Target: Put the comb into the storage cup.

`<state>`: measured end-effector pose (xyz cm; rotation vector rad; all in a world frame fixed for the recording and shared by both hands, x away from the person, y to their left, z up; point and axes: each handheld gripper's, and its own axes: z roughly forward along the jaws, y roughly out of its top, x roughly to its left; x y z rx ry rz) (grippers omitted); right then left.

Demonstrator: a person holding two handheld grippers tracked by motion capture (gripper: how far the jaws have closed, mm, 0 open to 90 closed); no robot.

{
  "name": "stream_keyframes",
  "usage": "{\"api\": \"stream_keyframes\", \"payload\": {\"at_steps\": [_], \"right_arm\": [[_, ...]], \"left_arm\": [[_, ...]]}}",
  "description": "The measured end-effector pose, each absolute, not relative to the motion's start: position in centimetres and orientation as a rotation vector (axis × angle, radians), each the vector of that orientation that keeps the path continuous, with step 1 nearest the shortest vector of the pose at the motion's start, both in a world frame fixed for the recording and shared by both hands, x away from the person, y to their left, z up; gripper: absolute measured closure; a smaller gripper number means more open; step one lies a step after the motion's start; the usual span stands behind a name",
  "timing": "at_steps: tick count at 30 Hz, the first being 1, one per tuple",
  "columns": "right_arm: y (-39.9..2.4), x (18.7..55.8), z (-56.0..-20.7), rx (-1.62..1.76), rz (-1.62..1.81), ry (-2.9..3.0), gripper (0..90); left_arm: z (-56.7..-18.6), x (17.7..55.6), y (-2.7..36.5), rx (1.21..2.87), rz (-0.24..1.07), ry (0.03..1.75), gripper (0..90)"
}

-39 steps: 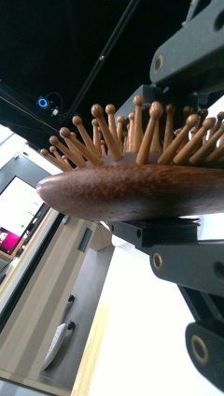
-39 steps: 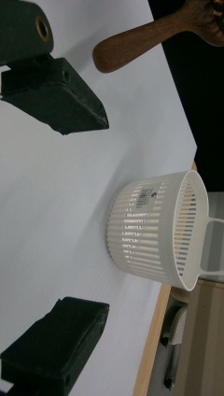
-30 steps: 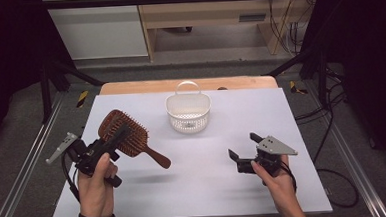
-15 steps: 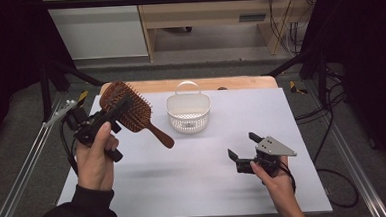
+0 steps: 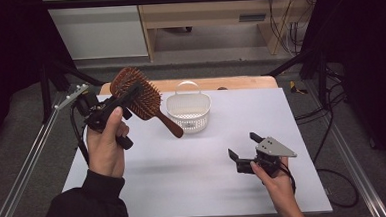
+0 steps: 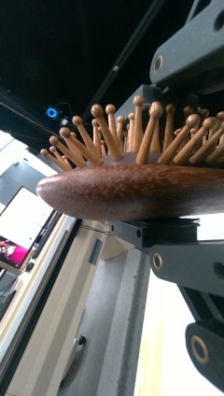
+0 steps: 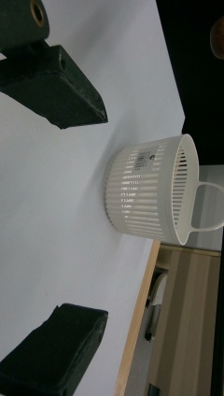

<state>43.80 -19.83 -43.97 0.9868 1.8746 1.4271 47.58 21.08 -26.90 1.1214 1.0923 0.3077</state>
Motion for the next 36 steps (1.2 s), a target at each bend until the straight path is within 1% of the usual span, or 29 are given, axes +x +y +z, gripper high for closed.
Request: {"api": "stream_keyframes", "payload": {"at_steps": [5, 15, 20, 28, 30, 33, 36], "right_arm": [[-20.4, 44.1, -44.0, 1.033, 1.459, 1.837, 6.6], [-19.8, 43.9, -43.9, 1.021, 1.444, 1.839, 6.2], [-19.5, 43.9, -44.0, 1.014, 1.430, 1.856, 5.8], [-19.7, 43.7, -43.9, 1.045, 1.463, 1.842, 7.2], [-19.7, 43.6, -43.9, 1.077, 1.474, 1.833, 7.4], [-19.8, 43.3, -43.7, 1.096, 1.499, 1.857, 7.1], [-20.2, 43.0, -43.7, 1.042, 1.468, 1.865, 7.1]], "left_arm": [[-26.6, 48.3, 20.2, 1.126, 0.315, 1.142, 52.4], [-25.1, 50.2, 18.7, 1.170, 0.376, 1.104, 52.3], [-25.2, 52.2, 18.7, 1.142, 0.376, 1.121, 52.2], [-25.4, 54.7, 18.2, 1.130, 0.412, 1.090, 52.1], [-25.4, 55.2, 17.9, 1.134, 0.435, 1.084, 52.1], [-25.5, 55.6, 17.7, 1.126, 0.437, 1.080, 52.1], [-25.6, 55.9, 17.6, 1.118, 0.458, 1.070, 52.1]]}}
